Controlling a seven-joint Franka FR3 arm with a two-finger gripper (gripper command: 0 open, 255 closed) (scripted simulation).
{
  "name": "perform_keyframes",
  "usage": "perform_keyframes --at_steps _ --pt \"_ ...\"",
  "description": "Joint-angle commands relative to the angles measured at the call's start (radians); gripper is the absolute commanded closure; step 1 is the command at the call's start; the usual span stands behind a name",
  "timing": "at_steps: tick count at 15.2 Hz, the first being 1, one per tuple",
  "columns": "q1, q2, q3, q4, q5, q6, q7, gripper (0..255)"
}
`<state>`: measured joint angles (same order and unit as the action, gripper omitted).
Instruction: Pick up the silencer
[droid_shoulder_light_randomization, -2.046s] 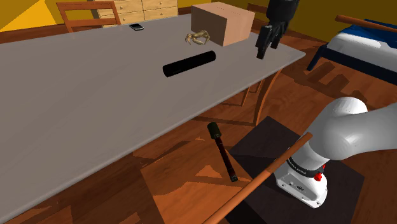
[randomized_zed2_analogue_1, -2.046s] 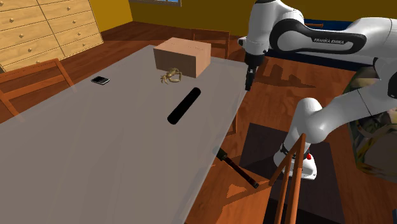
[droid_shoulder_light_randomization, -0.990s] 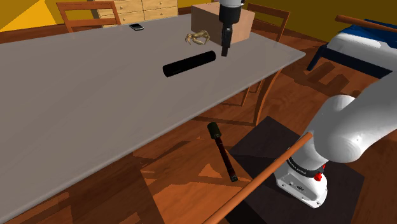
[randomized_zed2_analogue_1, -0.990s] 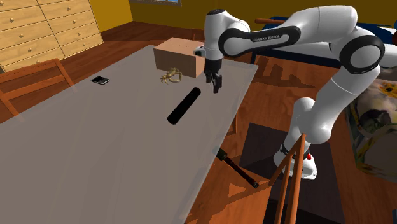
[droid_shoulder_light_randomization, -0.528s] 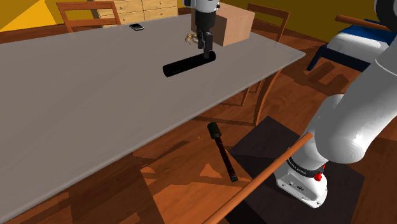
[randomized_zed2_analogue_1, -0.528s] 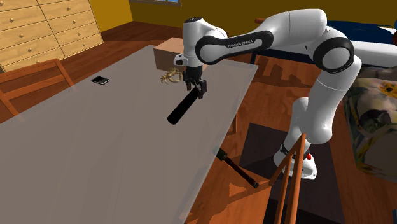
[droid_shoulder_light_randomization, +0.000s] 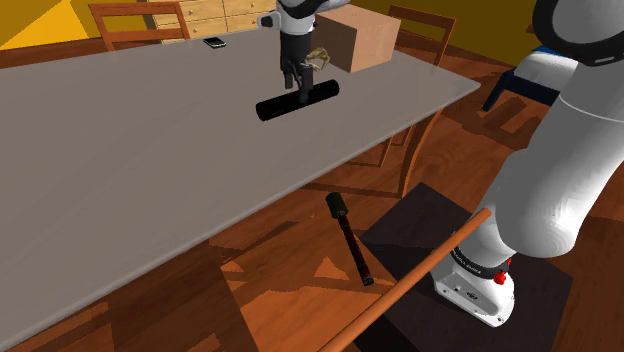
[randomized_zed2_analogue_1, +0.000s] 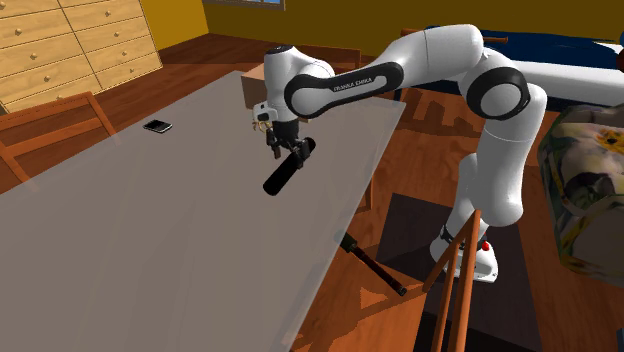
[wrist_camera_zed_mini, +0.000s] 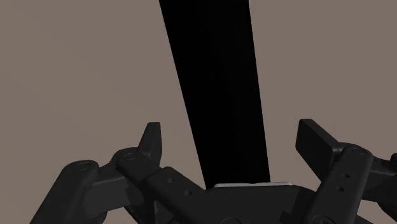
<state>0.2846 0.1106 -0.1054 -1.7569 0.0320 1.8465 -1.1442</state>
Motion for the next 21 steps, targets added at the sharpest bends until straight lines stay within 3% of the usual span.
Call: perform_keyframes --at_steps 1,6,7,16,21 --pt "0.0 0.0 0.0 -0.027 0.001 0.028 -0.004 0" --pt "0.0 0.006 0.0 -0.055 0.002 0.061 -0.005 0" --pt "0.0 0.004 0.0 -0.058 0.001 0.062 -0.006 255" --pt "0.0 0.006 0.0 -0.055 0.002 0.061 -0.005 255" --pt "0.0 -0.004 0.0 0.0 0.0 -0.004 -0.003 255"
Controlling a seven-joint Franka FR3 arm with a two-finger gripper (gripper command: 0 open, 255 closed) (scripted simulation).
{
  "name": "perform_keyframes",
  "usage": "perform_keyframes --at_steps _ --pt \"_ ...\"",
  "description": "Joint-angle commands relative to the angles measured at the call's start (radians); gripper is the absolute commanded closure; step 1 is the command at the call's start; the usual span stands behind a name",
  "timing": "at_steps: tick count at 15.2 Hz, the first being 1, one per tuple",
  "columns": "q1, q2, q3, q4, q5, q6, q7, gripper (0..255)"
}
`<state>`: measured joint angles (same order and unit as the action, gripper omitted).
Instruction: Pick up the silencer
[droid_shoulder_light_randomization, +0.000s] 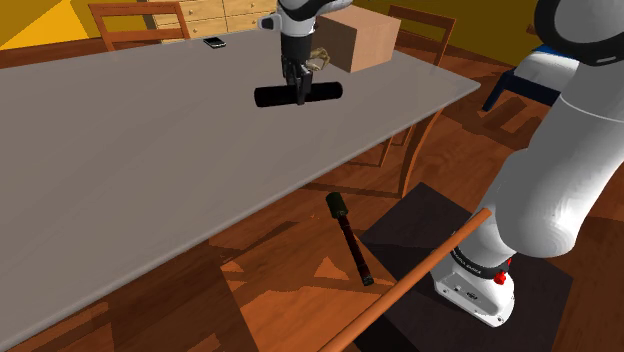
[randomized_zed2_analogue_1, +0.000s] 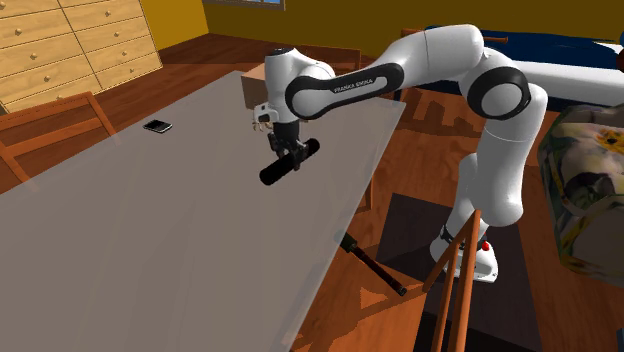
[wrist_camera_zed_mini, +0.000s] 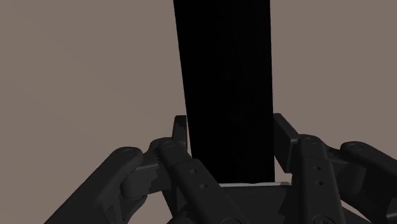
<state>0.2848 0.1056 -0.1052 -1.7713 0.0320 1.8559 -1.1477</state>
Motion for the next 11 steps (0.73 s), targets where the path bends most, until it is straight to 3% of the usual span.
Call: perform_keyframes --at_steps 1,11 --pt "0.0 0.0 0.0 0.027 0.0 -0.026 0.001 255" --pt "-0.001 -0.001 -0.001 0.148 -0.001 -0.149 0.003 255"
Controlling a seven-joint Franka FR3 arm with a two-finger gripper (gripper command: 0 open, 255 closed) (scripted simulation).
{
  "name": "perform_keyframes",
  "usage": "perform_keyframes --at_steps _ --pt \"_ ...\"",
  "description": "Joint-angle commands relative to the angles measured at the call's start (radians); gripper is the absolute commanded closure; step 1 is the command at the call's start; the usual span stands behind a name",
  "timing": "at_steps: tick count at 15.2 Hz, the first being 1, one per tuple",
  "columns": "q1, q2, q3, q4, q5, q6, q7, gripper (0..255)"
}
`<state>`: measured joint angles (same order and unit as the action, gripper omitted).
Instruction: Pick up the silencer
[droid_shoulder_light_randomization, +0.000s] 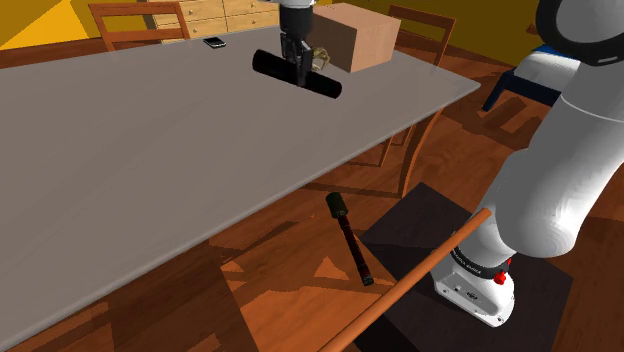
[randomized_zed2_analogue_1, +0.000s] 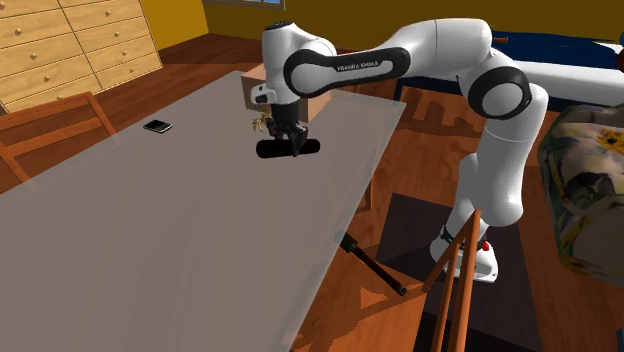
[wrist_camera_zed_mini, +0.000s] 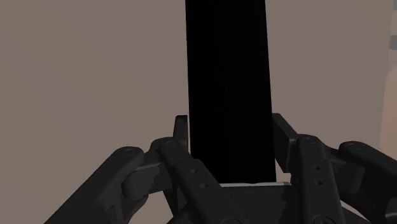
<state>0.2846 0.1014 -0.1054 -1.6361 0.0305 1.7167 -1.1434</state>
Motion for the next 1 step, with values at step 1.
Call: perform_keyframes --at_steps 1 --pt "-0.001 0.003 -0.001 0.013 0.0 -0.01 -0.001 255"
